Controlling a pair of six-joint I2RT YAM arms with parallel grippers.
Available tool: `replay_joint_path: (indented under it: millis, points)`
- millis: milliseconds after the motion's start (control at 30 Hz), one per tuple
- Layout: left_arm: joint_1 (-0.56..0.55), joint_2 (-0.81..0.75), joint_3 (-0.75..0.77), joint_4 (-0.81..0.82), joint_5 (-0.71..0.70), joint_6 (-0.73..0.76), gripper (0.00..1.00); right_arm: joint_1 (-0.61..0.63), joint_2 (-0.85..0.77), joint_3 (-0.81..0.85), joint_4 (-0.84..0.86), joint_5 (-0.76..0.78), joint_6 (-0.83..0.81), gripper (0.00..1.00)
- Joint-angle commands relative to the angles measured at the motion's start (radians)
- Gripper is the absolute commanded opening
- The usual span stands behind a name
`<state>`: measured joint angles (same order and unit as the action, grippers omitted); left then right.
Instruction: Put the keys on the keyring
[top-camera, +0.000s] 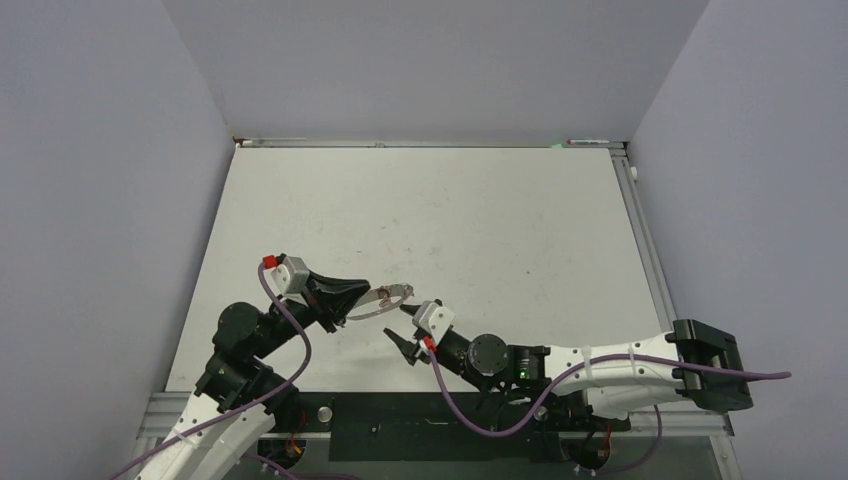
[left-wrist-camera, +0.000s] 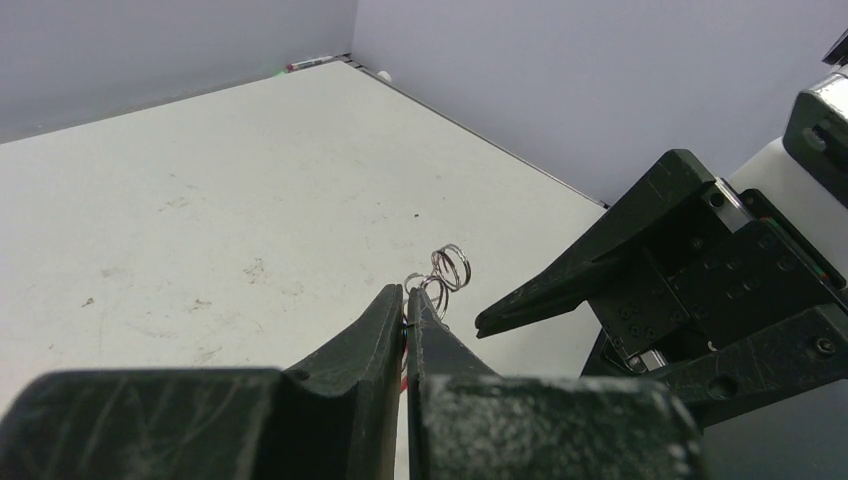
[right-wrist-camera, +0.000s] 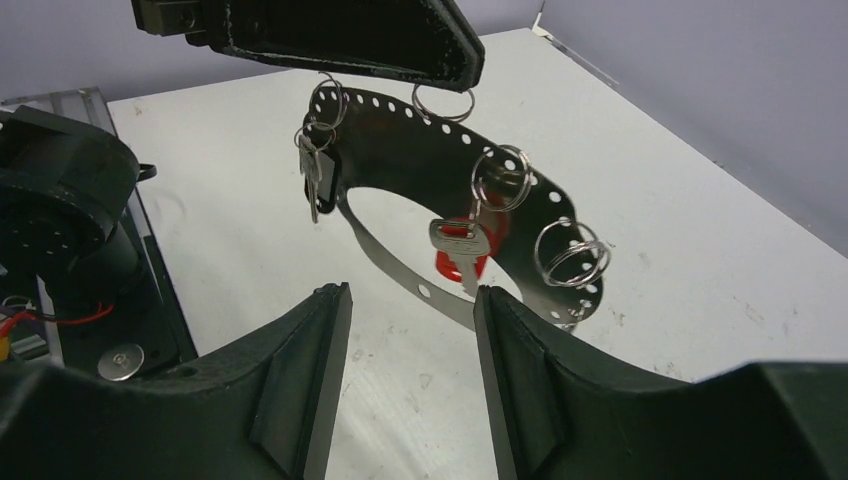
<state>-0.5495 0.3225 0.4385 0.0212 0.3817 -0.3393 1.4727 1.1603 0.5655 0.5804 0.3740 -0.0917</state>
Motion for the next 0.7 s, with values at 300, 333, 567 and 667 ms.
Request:
replay_joint_path:
  millis: [300,333,567,667]
  points:
    - [0.028,-0.006,0.017,0.071,0.042,-0.039,0.0,0.006,0.117,-0.037,0.312,0.112,-0.009,0.51]
    - [0.03,-0.006,0.017,0.073,0.045,-0.04,0.0,0.006,0.129,-0.035,0.326,0.109,-0.01,0.51]
    - [0.038,-0.005,0.016,0.08,0.057,-0.051,0.0,0.006,0.197,-0.017,0.381,0.182,-0.047,0.5]
    - [0.043,-0.003,0.016,0.08,0.063,-0.054,0.0,0.006,0.225,-0.009,0.392,0.197,-0.077,0.5]
